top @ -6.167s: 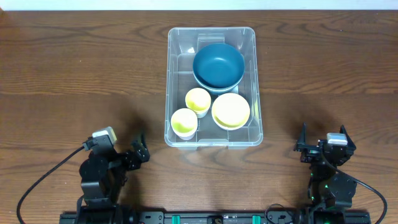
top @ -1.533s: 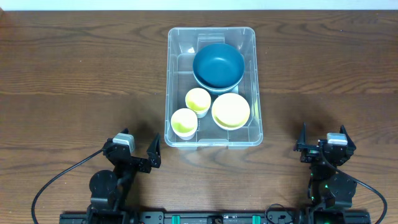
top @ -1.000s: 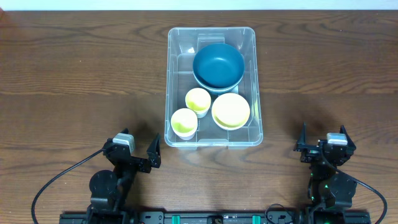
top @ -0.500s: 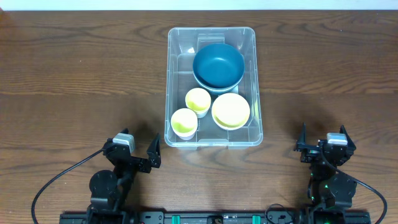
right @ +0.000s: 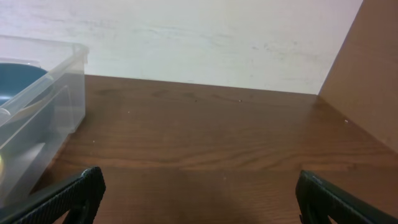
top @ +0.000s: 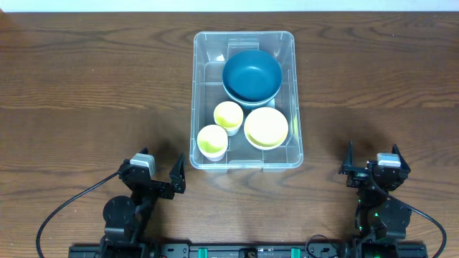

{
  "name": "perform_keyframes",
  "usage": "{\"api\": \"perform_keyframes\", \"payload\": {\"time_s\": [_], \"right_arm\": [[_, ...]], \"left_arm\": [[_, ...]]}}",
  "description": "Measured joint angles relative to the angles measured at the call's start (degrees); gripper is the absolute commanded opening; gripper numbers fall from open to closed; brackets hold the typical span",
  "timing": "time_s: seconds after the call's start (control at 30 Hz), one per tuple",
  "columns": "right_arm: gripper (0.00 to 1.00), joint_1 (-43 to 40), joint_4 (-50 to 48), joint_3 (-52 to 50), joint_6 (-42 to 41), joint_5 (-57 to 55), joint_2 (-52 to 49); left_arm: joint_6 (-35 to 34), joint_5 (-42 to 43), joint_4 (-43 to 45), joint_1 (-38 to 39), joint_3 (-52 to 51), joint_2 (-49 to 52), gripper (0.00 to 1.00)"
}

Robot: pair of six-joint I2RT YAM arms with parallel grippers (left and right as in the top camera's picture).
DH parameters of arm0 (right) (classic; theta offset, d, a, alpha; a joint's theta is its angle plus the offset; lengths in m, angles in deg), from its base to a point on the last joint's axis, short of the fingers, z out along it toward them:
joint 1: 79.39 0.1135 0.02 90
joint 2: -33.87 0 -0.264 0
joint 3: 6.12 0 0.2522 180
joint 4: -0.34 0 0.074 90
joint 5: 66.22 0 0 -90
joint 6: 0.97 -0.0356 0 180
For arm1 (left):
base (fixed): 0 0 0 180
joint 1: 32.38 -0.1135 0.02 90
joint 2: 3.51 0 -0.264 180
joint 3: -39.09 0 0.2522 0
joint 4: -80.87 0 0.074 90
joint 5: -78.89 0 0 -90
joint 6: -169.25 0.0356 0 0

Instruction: Pack container

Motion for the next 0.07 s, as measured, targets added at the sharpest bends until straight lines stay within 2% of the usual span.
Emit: {"api": "perform_keyframes", "payload": {"time_s": [0.07], "right_arm": [[0.99,0.0,0.0,0.0,0.0,0.0,0.0]], "left_arm": [[0.0,0.0,0.0,0.0,0.0,0.0,0.98]]}}
